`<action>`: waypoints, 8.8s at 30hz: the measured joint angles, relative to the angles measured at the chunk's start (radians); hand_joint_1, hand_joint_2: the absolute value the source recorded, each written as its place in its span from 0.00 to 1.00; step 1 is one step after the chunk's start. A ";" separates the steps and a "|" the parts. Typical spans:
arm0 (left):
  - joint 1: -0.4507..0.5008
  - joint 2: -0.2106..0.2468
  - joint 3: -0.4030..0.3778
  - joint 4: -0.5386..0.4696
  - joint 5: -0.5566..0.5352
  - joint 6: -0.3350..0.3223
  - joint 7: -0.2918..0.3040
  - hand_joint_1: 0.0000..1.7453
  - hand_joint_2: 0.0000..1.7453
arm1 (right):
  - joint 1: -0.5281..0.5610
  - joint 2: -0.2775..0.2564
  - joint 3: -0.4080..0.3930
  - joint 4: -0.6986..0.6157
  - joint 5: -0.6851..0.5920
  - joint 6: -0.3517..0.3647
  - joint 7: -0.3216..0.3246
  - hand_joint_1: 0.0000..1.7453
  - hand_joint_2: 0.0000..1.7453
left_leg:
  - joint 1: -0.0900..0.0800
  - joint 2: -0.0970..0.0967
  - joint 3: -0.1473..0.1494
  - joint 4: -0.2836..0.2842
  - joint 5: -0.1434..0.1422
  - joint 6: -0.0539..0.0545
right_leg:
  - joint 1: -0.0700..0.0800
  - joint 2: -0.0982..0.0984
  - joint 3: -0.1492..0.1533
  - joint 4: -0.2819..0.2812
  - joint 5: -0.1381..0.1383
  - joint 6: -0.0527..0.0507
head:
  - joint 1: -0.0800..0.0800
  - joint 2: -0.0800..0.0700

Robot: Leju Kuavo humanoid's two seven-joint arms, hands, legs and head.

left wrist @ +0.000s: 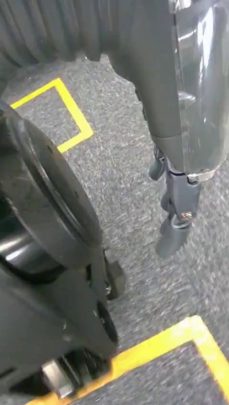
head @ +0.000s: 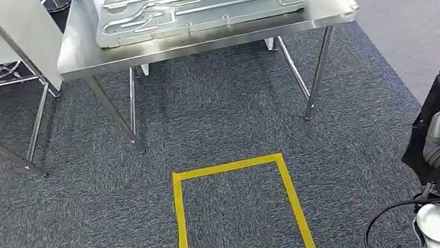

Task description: Take the parts from the cabinet and place them on the table.

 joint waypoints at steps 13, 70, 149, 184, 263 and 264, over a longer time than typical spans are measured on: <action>0.010 -0.005 0.008 0.000 0.039 -0.006 0.002 0.00 1.00 | 0.026 0.000 -0.011 0.001 0.125 -0.050 0.060 1.00 1.00 | 0.008 -0.026 0.129 -0.323 0.169 0.050 | -0.002 -0.018 -0.110 0.200 -0.100 0.059 | 0.009 0.000; -0.011 0.001 -0.003 0.005 0.007 -0.007 0.106 0.00 1.00 | -0.838 -0.657 0.323 0.814 1.043 0.487 0.521 1.00 1.00 | -0.065 -0.012 0.131 -0.340 0.172 0.121 | 0.031 -0.023 -0.056 0.005 0.056 -0.005 | 0.011 0.000; -0.011 0.002 0.017 0.005 -0.039 -0.058 0.123 0.00 1.00 | -1.174 -0.001 1.034 1.350 1.245 0.451 0.528 1.00 1.00 | -0.035 -0.013 0.147 -0.355 0.183 0.089 | 0.048 -0.018 -0.068 0.034 0.077 -0.005 | 0.010 0.000; -0.014 0.009 0.034 0.004 -0.032 -0.064 0.119 0.00 1.00 | -1.095 0.057 0.987 1.370 1.139 0.369 0.546 1.00 1.00 | -0.025 -0.011 -0.013 -0.302 0.284 0.073 | 0.008 -0.023 -0.012 0.290 -0.255 0.045 | 0.010 0.000; -0.020 0.001 -0.002 0.002 -0.051 -0.084 0.018 0.00 1.00 | -0.943 0.372 1.056 1.453 0.956 0.362 0.442 0.00 1.00 | -0.021 -0.025 0.063 -0.306 0.223 0.041 | 0.029 -0.022 -0.017 0.021 0.001 -0.013 | 0.003 0.000; -0.020 0.001 -0.003 0.002 -0.052 -0.082 0.018 0.00 1.00 | -0.944 0.372 1.056 1.453 0.958 0.361 0.444 0.00 1.00 | -0.021 -0.025 0.063 -0.307 0.223 0.041 | 0.029 -0.022 -0.017 0.021 0.001 -0.013 | 0.003 0.000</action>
